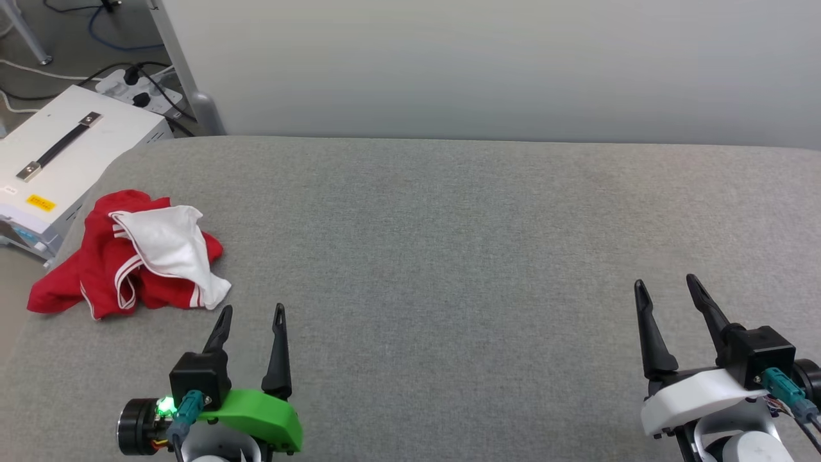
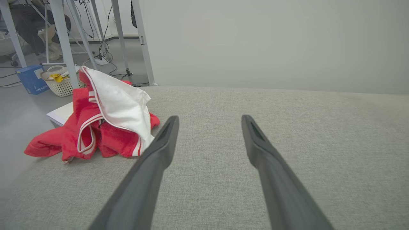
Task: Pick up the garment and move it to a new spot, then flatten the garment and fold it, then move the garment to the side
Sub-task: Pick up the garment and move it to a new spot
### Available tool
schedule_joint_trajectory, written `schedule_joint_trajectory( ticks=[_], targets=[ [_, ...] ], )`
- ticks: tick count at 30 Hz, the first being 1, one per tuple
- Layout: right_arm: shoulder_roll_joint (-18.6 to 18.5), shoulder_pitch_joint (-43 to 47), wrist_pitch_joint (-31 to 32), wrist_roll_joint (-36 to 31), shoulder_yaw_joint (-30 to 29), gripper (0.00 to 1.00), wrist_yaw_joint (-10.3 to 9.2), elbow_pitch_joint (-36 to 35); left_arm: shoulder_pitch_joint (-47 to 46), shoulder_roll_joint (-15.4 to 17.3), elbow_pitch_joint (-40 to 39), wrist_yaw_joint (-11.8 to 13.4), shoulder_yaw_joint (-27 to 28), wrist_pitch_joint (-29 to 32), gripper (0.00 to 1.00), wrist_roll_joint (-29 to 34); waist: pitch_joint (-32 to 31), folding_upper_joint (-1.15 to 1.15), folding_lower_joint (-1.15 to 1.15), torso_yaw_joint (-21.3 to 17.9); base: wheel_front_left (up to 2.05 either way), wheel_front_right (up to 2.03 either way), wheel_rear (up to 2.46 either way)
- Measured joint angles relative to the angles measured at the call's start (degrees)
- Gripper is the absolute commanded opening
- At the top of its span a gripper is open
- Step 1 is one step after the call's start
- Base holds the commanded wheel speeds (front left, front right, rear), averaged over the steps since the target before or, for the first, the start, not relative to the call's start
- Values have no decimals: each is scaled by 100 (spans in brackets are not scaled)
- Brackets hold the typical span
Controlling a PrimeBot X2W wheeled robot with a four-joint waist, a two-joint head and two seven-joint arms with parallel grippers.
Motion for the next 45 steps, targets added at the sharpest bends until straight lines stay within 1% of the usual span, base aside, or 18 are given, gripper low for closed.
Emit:
schedule_joint_trajectory(
  ticks=[8, 16, 34, 40, 45],
  targets=[
    [-1, 1, -91, 1, 63, 100, 0, 75, 0, -1, 27, 0, 23, -87, 100, -19, 32, 0, 0, 364, 0, 0, 0],
    [2, 2, -197, 19, 237, 100, 0, 177, 5, -1, 88, -46, 48, -179, 100, -35, 34, 0, 0, 853, 0, 0, 0],
    [2, 6, -394, 164, 361, 100, 0, 347, 88, -1, 201, -92, -35, -396, 100, 7, -20, 0, 0, 1925, 0, 0, 0],
    [2, 6, -450, 197, 375, 100, 0, 389, 93, -1, 215, -93, -60, -460, 100, -25, -26, 0, 0, 2147, 0, 0, 0],
    [2, 7, -452, 198, 390, 100, 0, 392, 121, -1, 231, -93, -58, -460, 100, -54, -14, 0, 0, 2164, 0, 0, 0]
  ],
)
